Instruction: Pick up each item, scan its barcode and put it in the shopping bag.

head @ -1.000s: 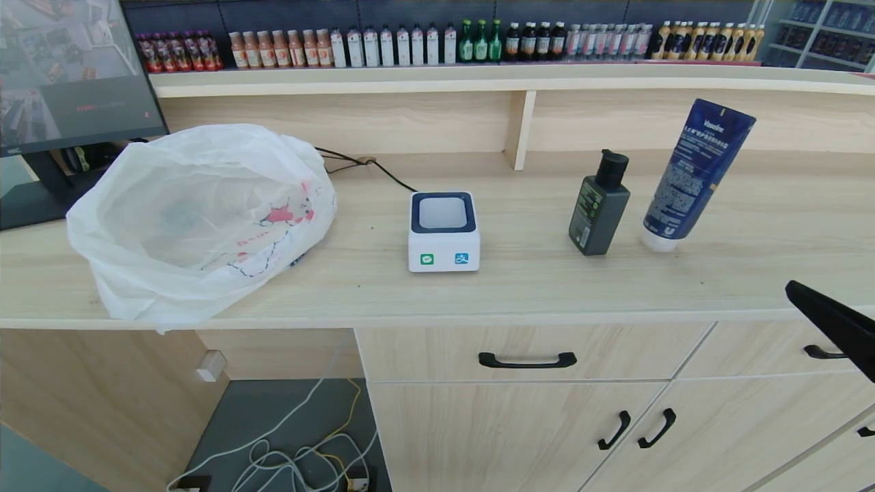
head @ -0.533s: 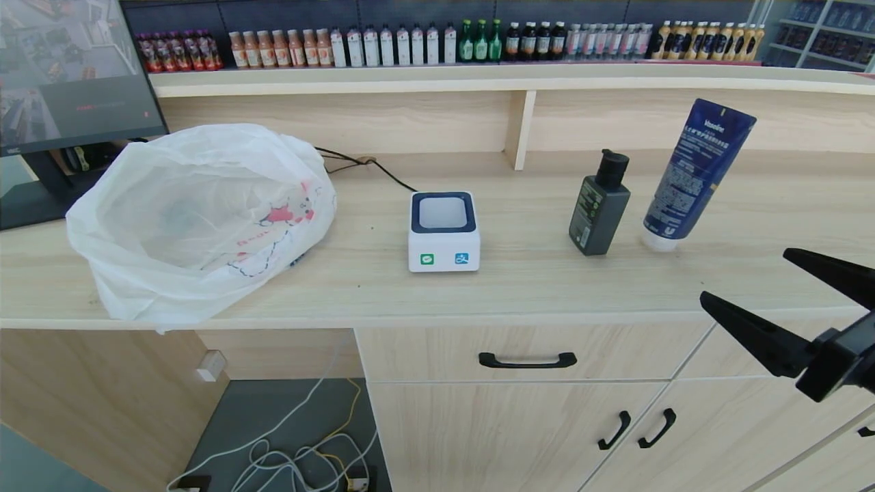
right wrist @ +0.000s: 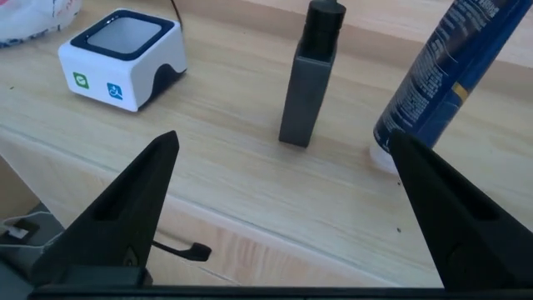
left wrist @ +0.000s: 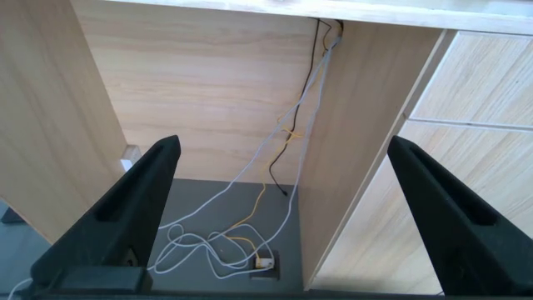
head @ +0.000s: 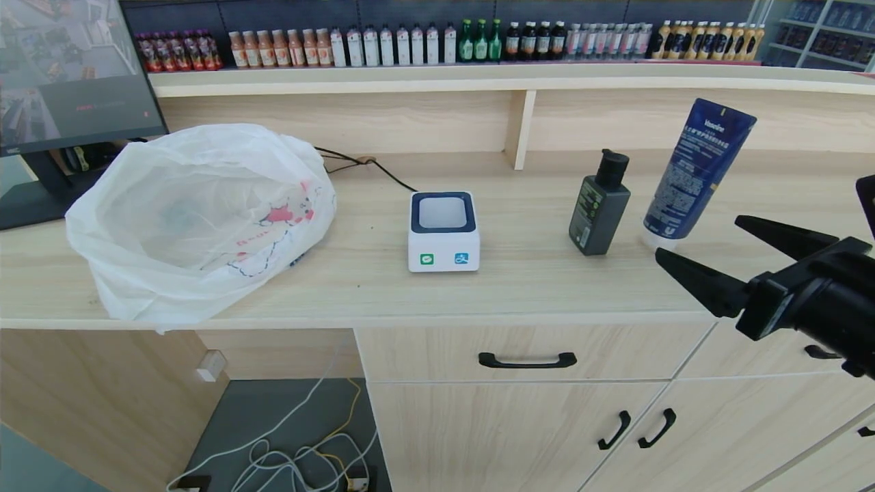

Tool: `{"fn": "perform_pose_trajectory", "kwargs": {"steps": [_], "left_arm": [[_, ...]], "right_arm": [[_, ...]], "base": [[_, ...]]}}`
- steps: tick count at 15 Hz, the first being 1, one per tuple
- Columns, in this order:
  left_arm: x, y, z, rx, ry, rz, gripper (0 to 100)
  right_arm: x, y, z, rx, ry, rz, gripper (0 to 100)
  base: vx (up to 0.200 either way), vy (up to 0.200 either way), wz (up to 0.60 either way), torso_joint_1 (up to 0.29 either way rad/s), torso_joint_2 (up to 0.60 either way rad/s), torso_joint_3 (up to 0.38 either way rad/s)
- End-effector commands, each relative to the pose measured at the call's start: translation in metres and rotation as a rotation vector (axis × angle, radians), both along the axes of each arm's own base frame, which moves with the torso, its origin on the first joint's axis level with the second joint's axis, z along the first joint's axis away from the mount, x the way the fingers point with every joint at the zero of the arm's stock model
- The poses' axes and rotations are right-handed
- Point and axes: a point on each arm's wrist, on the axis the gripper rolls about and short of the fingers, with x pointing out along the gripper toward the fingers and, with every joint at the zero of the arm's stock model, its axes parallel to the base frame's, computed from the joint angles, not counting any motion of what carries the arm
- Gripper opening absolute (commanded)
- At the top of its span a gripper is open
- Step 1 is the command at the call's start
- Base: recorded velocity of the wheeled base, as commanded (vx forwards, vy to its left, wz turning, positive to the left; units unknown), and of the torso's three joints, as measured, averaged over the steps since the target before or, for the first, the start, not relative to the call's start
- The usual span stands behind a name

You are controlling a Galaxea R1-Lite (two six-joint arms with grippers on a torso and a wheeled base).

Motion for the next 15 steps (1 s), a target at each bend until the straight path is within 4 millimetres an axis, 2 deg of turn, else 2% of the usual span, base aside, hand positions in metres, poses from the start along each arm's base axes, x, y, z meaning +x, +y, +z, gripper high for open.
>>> {"fn": "perform_pose_trajectory", "kwargs": {"steps": [1, 4, 8, 11, 15], "left_arm": [[0.0, 0.0, 0.0, 0.0, 0.0, 0.0, 100], [0.0, 0.0, 0.0, 0.0, 0.0, 0.0, 100], [0.0, 0.0, 0.0, 0.0, 0.0, 0.002, 100], [0.0, 0.0, 0.0, 0.0, 0.0, 0.002, 100], [0.0, 0.0, 0.0, 0.0, 0.0, 0.0, 100]], "right_arm": [[0.02, 0.008, -0.014, 0.014, 0.047, 0.0, 100], [0.031, 0.011, -0.022, 0.073, 0.077, -0.05, 100], [0.039, 0.013, -0.023, 0.071, 0.071, -0.1, 100], [0.048, 0.029, -0.022, 0.091, 0.05, -0.11, 100], [0.061, 0.036, -0.022, 0.096, 0.035, -0.117, 100]], "base": [[0.0, 0.0, 0.0, 0.0, 0.0, 0.0], [0.0, 0.0, 0.0, 0.0, 0.0, 0.0], [0.0, 0.0, 0.0, 0.0, 0.0, 0.0], [0.0, 0.0, 0.0, 0.0, 0.0, 0.0], [0.0, 0.0, 0.0, 0.0, 0.0, 0.0]]}}
